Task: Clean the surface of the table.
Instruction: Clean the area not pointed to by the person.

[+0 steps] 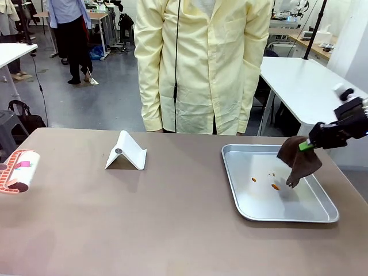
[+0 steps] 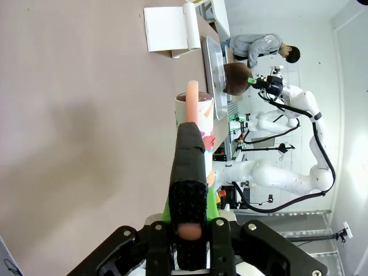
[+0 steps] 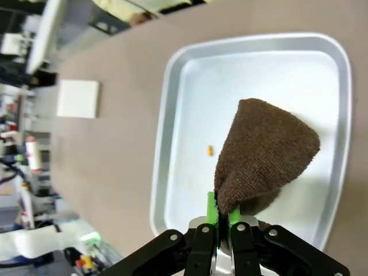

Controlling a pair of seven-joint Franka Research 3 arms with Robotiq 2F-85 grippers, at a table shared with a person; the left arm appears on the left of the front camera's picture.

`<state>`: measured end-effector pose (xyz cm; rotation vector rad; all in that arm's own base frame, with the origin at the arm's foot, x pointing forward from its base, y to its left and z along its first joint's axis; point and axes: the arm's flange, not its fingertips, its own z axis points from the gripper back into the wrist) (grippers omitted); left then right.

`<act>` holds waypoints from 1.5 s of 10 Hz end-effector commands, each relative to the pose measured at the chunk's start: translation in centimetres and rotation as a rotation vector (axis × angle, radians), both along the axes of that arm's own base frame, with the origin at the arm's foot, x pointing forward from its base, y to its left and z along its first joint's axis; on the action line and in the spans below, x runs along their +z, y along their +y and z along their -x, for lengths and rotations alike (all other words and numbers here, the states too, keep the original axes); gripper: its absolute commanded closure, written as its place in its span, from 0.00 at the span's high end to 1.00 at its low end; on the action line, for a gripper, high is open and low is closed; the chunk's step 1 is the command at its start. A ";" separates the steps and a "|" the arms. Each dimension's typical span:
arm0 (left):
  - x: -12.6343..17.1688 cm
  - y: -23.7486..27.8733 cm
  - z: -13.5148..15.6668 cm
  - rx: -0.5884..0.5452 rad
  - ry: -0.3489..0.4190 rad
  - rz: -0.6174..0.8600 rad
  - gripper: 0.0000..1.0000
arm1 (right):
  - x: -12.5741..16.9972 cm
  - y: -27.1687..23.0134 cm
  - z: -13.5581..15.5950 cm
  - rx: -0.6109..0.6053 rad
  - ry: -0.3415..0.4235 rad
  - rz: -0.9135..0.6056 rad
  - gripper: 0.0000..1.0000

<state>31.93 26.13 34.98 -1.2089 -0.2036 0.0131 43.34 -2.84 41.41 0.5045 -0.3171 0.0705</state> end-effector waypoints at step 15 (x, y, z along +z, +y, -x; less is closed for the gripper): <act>0.4 -0.2 0.3 -0.001 -0.004 -0.003 0.22 | -11.7 4.7 -4.5 0.048 0.132 0.208 0.04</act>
